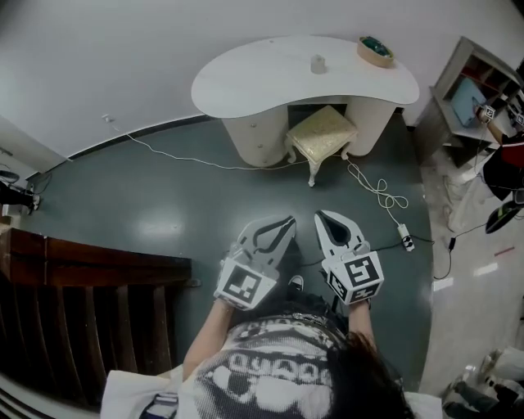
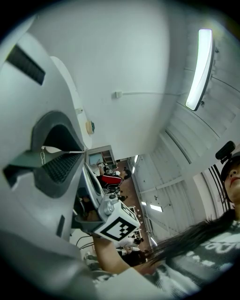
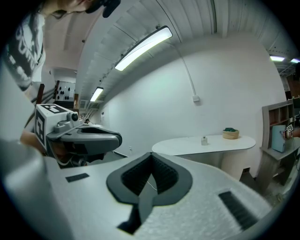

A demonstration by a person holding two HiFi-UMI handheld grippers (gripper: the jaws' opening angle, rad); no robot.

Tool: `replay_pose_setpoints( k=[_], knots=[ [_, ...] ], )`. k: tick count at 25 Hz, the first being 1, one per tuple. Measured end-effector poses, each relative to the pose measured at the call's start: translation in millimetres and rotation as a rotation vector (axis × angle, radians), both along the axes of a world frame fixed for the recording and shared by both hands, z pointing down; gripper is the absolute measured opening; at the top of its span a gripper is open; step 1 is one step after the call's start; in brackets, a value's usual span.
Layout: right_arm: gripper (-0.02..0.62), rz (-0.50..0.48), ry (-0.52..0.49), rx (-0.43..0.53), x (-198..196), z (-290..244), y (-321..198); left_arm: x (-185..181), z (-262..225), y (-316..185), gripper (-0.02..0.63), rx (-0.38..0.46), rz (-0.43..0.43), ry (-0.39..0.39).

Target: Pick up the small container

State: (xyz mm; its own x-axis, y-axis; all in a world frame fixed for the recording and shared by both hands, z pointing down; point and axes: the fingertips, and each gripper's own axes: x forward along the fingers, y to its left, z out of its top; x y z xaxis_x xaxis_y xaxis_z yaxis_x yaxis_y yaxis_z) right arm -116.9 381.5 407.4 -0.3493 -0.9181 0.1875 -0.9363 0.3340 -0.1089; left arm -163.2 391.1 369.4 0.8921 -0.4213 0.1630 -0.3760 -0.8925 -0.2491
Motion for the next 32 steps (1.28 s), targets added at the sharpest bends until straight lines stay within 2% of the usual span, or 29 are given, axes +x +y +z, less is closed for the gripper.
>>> replay_pose_setpoints(
  k=[9,16,20,28,32],
  knots=[
    [-0.005,0.06,0.008,0.005,32.3,10.1,-64.0,29.6,11.1,-64.2,0.012,-0.01,0.056,0.021],
    [-0.005,0.075,0.021,0.001,60.7,10.5,-171.7,51.7,11.1,-169.3,0.012,0.016,0.068,-0.001],
    [-0.005,0.077,0.027,-0.01,68.4,7.7,-228.4,60.0,6.8,-229.1,0.012,-0.001,0.071,0.009],
    [-0.005,0.088,0.061,-0.034,78.1,7.8,-308.6,75.2,12.9,-305.6,0.012,-0.036,0.105,0.024],
    [-0.005,0.112,0.073,-0.039,85.1,7.7,-332.6,82.6,12.7,-334.0,0.012,-0.039,0.128,0.035]
  ],
)
